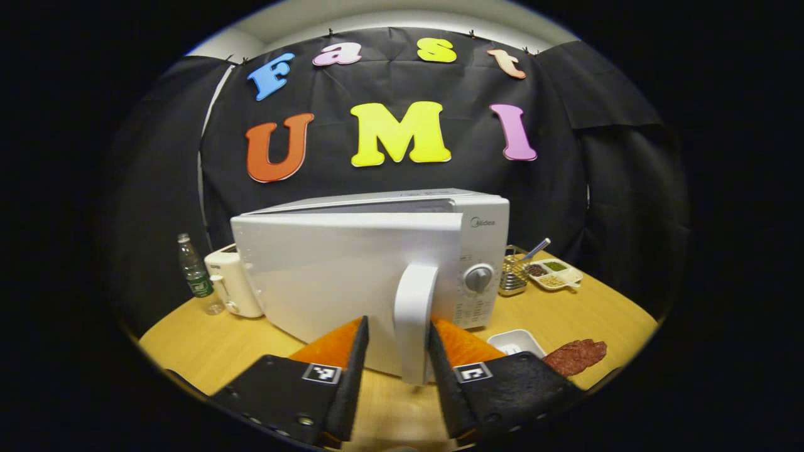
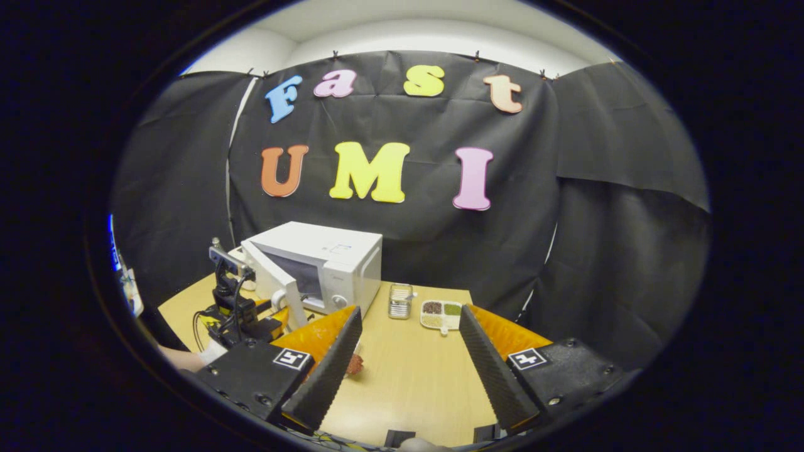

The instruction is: Open the microwave oven with the left hand, put the food in, and close the microwave oven.

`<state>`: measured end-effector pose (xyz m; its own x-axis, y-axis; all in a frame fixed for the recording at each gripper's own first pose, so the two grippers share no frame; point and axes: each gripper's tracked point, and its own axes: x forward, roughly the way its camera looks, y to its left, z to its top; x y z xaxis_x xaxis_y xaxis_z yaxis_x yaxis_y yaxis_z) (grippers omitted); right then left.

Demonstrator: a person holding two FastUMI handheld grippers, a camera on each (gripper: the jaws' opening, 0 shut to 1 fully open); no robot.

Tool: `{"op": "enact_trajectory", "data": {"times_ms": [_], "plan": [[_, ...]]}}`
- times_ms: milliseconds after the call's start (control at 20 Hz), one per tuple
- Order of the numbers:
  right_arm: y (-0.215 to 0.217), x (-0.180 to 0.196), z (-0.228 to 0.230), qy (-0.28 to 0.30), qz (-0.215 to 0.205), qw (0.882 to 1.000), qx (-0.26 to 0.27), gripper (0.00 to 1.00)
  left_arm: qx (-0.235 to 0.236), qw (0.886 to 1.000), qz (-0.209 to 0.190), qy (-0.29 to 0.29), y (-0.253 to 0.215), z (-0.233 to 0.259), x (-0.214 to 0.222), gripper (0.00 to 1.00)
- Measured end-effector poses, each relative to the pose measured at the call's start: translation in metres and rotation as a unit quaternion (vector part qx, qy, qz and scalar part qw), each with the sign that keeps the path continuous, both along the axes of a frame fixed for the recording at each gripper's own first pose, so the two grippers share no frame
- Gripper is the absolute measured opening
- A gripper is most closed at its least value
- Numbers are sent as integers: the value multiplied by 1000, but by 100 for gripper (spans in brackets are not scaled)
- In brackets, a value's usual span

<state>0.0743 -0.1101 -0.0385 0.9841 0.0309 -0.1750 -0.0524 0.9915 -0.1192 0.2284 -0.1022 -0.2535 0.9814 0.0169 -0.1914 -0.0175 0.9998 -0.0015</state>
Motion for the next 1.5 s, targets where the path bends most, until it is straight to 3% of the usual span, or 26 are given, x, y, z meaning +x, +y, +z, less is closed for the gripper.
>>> {"op": "enact_trajectory", "data": {"times_ms": [50,100,200,750,1200,1500], "plan": [[2,-2,0,-1,1,1000,3,100,-7,1000,7,-6,5,4,-3,80],[4,-5,0,-1,2,1000,4,99,-15,1000,4,-5,7,7,-7,82],[5,-9,1,-4,3,1000,4,99,-15,1000,5,-3,10,8,-12,97],[54,-29,-14,6,37,999,18,99,16,1000,20,0,70,10,-84,97],[112,-68,-46,15,39,999,33,99,35,997,59,18,178,1,-153,97],[125,-76,-80,33,27,998,38,99,52,993,99,33,256,-8,-186,97]]}}
